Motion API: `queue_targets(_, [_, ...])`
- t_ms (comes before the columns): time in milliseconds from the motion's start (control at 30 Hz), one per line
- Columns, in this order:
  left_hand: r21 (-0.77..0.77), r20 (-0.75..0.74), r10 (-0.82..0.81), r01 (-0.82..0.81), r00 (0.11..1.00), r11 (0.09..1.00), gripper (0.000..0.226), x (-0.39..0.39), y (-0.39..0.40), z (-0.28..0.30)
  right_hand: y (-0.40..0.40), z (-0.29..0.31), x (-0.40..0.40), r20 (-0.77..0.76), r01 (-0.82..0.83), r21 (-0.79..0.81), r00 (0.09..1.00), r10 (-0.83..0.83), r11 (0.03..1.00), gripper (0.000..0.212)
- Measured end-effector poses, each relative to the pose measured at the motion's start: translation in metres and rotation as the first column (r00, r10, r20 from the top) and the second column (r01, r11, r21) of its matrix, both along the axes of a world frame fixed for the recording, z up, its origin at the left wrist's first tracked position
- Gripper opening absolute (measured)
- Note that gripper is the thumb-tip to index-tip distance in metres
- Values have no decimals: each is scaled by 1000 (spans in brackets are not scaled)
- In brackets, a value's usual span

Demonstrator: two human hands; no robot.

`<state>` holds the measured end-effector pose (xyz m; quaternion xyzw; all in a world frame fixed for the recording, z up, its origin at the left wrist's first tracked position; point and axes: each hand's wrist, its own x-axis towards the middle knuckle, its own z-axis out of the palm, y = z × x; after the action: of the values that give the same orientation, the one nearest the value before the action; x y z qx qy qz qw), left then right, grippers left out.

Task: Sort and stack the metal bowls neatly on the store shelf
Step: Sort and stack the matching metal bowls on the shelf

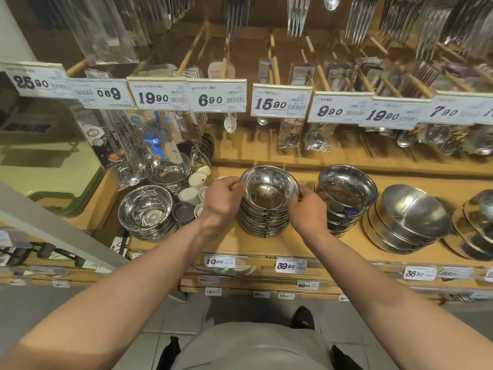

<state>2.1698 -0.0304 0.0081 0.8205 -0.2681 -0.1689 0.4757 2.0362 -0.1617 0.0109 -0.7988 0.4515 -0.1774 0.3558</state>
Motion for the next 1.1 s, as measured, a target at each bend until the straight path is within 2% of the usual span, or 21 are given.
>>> queue_targets(133, [-22,-80,24,-26,997,999,43,0,-2,-3,2,-2,-2,20,7,-17,1000,-7,1000,24])
queue_targets(300, [-22,-54,45,-46,997,999,29,-2,-2,-1,6,-1,-4,56,0,-34,998,1,999,26])
queue_targets(467, [41,1,64,-64,998,997,32,-5,-3,6,5,-1,-3,26,-1,-25,1000,2,1000,25])
queue_targets(700, [150,-109,142,-125,984,981,24,-4,-10,16,5,5,0,-48,0,4,999,1,1000,20])
queue_targets(867, [276,-76,62,-39,995,960,16,-3,-11,36,7,20,-1,-97,-36,76,994,43,996,21])
queue_targets(900, [284,-69,49,-27,996,958,19,-4,-9,40,8,26,-5,-85,-49,75,995,55,996,20])
queue_targets(967, [249,6,51,-51,999,967,42,-10,-1,50,9,38,-19,-40,-74,51,996,76,996,25])
queue_targets(1033, [146,77,62,-73,995,987,40,-18,8,61,9,49,-43,37,-64,99,998,60,993,26])
queue_targets(1100, [73,17,45,-46,999,996,29,-26,14,70,5,55,-73,162,-23,219,987,-13,975,28])
